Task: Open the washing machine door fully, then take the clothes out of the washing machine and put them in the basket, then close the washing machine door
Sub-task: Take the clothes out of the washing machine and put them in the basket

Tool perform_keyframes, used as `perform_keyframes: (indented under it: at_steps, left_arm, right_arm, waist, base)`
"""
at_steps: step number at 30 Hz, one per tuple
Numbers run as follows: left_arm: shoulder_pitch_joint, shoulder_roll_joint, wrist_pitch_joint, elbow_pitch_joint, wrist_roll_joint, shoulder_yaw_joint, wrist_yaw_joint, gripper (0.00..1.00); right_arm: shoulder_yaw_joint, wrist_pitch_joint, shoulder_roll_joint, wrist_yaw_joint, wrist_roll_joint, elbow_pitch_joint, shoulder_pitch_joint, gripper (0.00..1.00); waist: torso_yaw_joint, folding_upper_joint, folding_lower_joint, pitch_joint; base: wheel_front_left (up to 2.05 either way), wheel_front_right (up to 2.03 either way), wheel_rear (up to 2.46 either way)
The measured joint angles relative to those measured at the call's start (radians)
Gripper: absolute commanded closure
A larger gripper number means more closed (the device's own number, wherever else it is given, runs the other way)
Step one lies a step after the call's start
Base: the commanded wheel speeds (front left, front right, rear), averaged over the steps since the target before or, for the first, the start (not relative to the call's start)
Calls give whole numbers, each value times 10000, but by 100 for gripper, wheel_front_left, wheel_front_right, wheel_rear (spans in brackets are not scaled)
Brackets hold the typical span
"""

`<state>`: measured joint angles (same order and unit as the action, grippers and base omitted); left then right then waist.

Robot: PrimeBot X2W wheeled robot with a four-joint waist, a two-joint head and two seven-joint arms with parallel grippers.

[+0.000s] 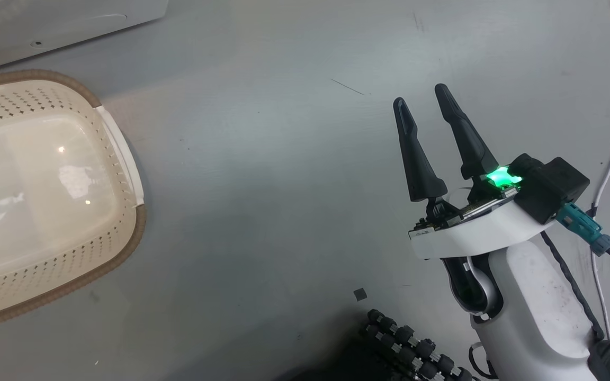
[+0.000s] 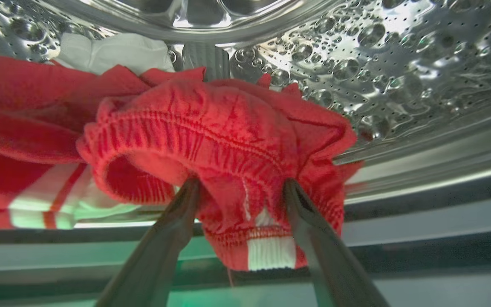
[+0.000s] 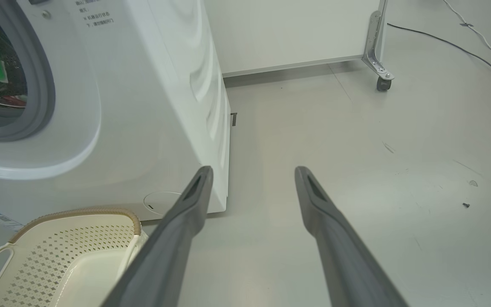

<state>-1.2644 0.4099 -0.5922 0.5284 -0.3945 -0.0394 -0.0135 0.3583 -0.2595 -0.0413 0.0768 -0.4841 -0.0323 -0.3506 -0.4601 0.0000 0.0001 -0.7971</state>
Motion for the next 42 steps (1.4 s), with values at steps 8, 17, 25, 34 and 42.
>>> perform_keyframes:
  at_steps: [8, 17, 25, 34, 42]
  left_arm:
    - [-121, 75, -238, 320, 84, -46, 249, 100]
    - [-188, 33, 146, 464, 96, -77, 255, 100]
    - [-179, -192, 1195, 374, 192, -341, 67, 100]
    - [130, -585, 2596, -19, 612, -746, -186, 100]
    - [872, -1032, 4059, -594, 698, -897, -263, 100]
  right_arm:
    - [-10, 0, 2, -4, -13, -2, -122, 0]
    - [-194, 0, 2, -10, 63, -33, -246, 0]
    - [-353, 0, 0, -19, 535, -82, -317, 0]
    - [-594, 0, -6, 0, 1110, -240, -315, 0]
    - [-669, 0, -8, 40, 1494, -422, -304, 0]
  waist:
    - [-29, 0, 0, -39]
    - [53, 0, -1, -2]
    - [388, 0, -1, 187]
    - [863, 0, -1, 454]
    - [1319, 0, 0, 838]
  base:
    - [0, 0, 0]
    - [0, 0, 0]
    - [0, 0, 0]
    - [0, 0, 0]
    - [0, 0, 0]
